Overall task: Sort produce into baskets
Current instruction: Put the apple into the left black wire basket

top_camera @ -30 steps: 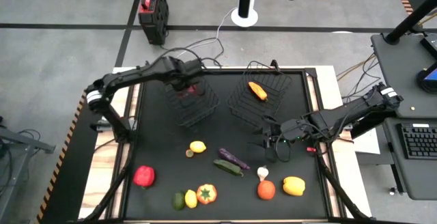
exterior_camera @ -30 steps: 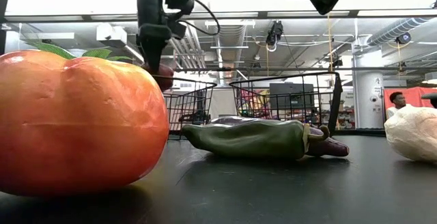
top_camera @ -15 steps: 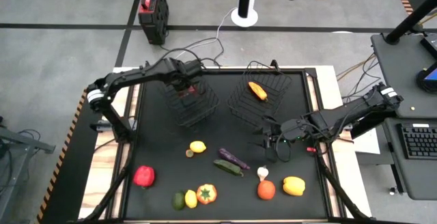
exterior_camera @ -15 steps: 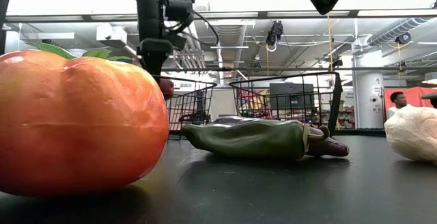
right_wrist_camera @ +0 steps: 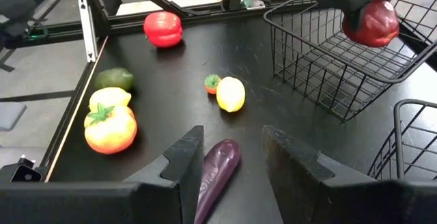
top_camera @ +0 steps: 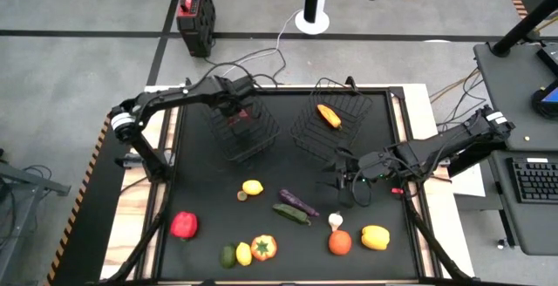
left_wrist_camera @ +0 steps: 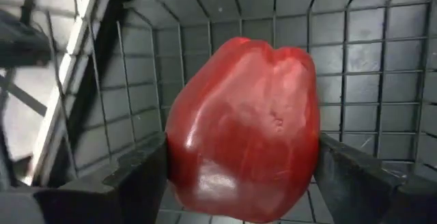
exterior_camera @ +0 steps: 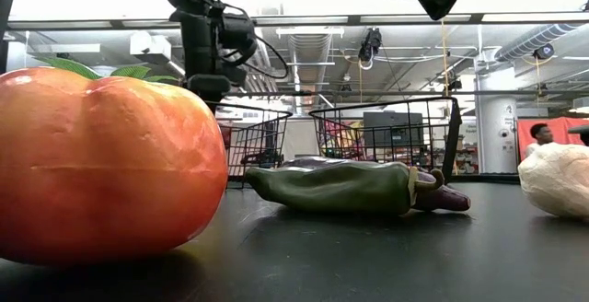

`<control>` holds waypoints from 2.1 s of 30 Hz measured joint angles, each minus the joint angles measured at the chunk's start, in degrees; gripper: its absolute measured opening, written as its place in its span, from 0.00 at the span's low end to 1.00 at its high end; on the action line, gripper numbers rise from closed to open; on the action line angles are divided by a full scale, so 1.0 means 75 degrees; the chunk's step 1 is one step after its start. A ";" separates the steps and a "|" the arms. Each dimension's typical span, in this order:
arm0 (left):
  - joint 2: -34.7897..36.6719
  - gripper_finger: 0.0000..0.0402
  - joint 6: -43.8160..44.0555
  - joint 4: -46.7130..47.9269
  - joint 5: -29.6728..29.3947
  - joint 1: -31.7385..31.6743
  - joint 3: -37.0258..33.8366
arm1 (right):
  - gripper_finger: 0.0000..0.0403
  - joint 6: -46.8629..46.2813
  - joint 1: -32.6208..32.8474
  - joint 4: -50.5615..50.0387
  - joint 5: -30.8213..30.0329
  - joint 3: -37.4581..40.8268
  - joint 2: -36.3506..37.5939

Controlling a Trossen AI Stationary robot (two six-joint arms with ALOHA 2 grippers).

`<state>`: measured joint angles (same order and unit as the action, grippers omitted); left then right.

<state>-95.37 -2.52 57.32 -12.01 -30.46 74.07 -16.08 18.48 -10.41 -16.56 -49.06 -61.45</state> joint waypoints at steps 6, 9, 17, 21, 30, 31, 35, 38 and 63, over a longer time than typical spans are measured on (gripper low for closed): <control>0.0000 0.75 0.0750 -0.0283 0.0342 -0.0106 -0.0189 | 0.35 -0.0003 0.0000 0.0003 0.0000 0.0001 0.0000; 0.0000 0.75 0.0865 -0.0584 0.0344 -0.0108 -0.0307 | 0.35 -0.0003 0.0000 0.0003 0.0000 0.0001 0.0000; 0.0000 0.75 0.0871 -0.1025 0.0344 -0.0105 -0.0710 | 0.35 -0.0079 0.0000 0.0003 0.0000 0.0001 0.0000; 0.0000 0.75 0.0869 -0.1198 0.0341 -0.0108 -0.0812 | 0.35 -0.0076 0.0000 0.0003 0.0000 0.0000 0.0000; 0.0000 0.75 0.0871 -0.1533 0.0338 -0.0108 -0.1141 | 0.35 -0.0064 0.0000 0.0003 0.0000 -0.0001 0.0000; -0.0003 0.75 0.0871 -0.1524 0.0341 -0.0108 -0.1164 | 0.35 -0.0064 0.0000 0.0003 0.0000 0.0001 0.0000; -0.0003 0.75 0.0869 -0.1553 0.0338 -0.0108 -0.1182 | 0.35 -0.0064 0.0000 0.0003 -0.0002 0.0001 0.0000; -0.0003 0.75 0.0868 -0.1548 0.0338 -0.0105 -0.1182 | 0.35 -0.0063 0.0000 0.0003 -0.0003 0.0000 0.0000; -0.0003 0.75 0.1008 -0.1642 0.0001 -0.0099 -0.1199 | 0.35 -0.0064 0.0000 0.0003 -0.0002 0.0001 0.0000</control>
<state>-95.39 5.04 45.01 -12.00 -31.20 65.08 -16.56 18.48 -10.39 -16.58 -49.06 -61.45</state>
